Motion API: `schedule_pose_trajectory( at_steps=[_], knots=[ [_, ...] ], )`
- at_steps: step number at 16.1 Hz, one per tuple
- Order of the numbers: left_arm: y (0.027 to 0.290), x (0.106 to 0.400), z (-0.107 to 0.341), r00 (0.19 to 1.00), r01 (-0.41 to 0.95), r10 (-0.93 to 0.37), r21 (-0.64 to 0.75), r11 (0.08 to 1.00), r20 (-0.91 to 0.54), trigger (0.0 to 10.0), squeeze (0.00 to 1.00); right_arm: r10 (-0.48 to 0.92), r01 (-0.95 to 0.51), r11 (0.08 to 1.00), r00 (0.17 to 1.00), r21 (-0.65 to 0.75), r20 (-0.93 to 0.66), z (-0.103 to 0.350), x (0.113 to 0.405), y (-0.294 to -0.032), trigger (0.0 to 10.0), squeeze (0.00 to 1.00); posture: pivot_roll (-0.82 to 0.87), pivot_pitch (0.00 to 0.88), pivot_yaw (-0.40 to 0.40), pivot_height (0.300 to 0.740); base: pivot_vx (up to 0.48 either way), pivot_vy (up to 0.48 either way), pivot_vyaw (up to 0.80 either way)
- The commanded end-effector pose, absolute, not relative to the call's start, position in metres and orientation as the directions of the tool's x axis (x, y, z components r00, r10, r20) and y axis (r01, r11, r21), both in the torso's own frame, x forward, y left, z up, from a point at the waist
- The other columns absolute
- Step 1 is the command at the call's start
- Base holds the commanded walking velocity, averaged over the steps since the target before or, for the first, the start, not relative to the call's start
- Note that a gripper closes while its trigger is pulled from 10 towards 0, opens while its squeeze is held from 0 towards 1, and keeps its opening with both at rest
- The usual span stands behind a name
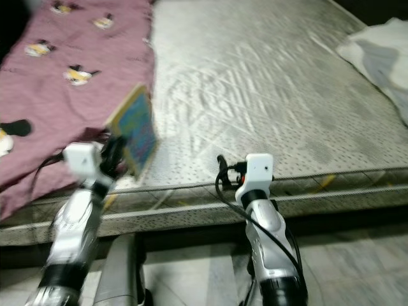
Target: Clean up the room
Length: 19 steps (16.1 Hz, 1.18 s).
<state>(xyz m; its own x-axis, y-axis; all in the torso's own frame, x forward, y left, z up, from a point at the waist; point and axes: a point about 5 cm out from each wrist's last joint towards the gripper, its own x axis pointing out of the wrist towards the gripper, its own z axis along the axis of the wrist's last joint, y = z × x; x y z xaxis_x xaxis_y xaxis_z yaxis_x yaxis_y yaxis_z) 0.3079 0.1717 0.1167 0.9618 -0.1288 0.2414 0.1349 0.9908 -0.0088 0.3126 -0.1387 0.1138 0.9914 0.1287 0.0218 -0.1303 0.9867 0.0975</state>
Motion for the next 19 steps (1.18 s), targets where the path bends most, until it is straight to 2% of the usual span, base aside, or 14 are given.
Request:
schedule_pose_trajectory(
  at_steps=[1, 5, 7, 19],
  knots=[
    [0.176, 0.303, 0.126, 0.957, 0.108, -0.116, 0.044, 0.993, 0.266, 0.0, 0.00, 0.089, -0.091, 0.986, 0.996, 0.142, 0.023, 0.113, 0.316, -0.144, 10.0, 0.00, 0.02, 0.000, 0.065, 0.514, 0.000, 0.000, 0.00],
    [0.176, 0.297, 0.124, 0.970, 0.086, -0.085, 0.007, 0.996, 0.229, 0.0, 0.00, 0.085, -0.094, 0.979, 0.995, 0.180, 0.059, 0.123, 0.325, -0.140, 10.0, 0.00, 0.03, 0.000, 0.059, 0.538, 0.000, 0.000, 0.00],
    [0.168, 0.296, 0.126, 0.972, 0.087, -0.084, -0.004, 0.996, 0.218, 0.0, 0.00, 0.082, -0.096, 0.978, 0.993, 0.184, 0.080, 0.128, 0.331, -0.140, 10.0, 0.00, 0.02, 0.000, 0.057, 0.563, 0.000, 0.000, 0.00],
    [0.154, 0.293, 0.125, 0.977, 0.119, -0.109, -0.043, 0.992, 0.185, 0.0, 0.00, 0.047, -0.060, 0.981, 0.996, 0.185, 0.074, 0.125, 0.331, -0.147, 10.0, 0.00, 0.02, 0.000, 0.066, 0.687, 0.000, 0.000, 0.00]
  ],
)
